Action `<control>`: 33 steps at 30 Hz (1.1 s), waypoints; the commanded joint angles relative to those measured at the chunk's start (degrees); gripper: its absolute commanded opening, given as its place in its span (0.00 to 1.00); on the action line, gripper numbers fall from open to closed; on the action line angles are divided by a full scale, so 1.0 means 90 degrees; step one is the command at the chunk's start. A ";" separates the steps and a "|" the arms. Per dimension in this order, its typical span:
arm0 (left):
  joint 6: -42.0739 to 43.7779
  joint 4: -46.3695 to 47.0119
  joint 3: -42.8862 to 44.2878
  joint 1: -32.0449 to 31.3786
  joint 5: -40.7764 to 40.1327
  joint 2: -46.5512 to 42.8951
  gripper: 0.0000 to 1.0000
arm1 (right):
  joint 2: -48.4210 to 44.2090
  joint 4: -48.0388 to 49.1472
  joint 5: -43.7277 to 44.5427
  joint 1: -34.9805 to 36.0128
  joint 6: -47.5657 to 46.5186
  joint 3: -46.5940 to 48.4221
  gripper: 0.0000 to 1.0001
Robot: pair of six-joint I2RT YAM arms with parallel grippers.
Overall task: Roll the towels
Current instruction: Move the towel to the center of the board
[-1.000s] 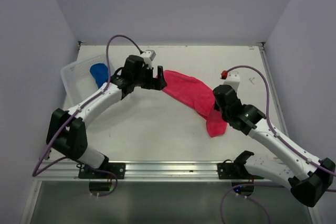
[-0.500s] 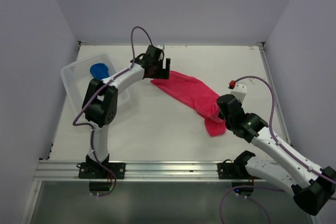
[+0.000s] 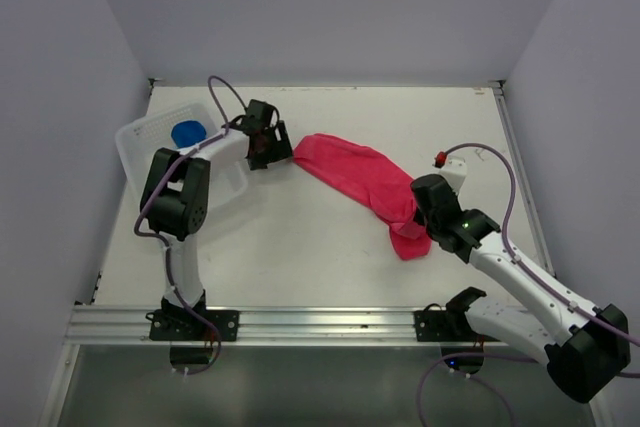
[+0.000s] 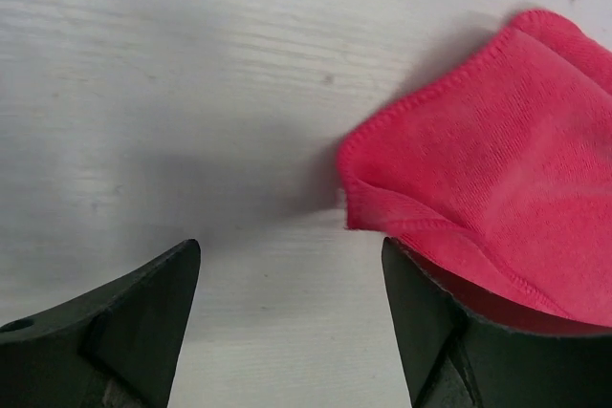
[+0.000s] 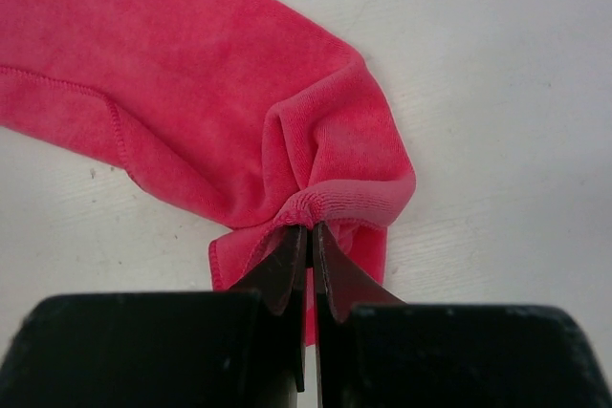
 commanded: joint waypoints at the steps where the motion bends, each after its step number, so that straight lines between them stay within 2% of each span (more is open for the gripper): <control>1: -0.0520 0.0874 -0.0190 0.0343 0.0547 -0.0412 0.80 | 0.0038 0.0457 -0.0235 -0.0097 0.0010 -0.0053 0.00; 13: -0.0930 0.1635 -0.0356 0.0343 0.1123 -0.0168 0.73 | 0.0243 0.0692 -0.0401 -0.0185 -0.0058 -0.0122 0.00; 22: -0.1009 0.1685 -0.0278 0.0343 0.1416 0.0066 0.60 | 0.0331 0.0790 -0.0499 -0.0243 -0.0029 -0.0190 0.00; 33: -0.0989 0.1645 -0.0268 0.0343 0.1553 0.0232 0.56 | 0.0399 0.0917 -0.0567 -0.0311 -0.0048 -0.0229 0.00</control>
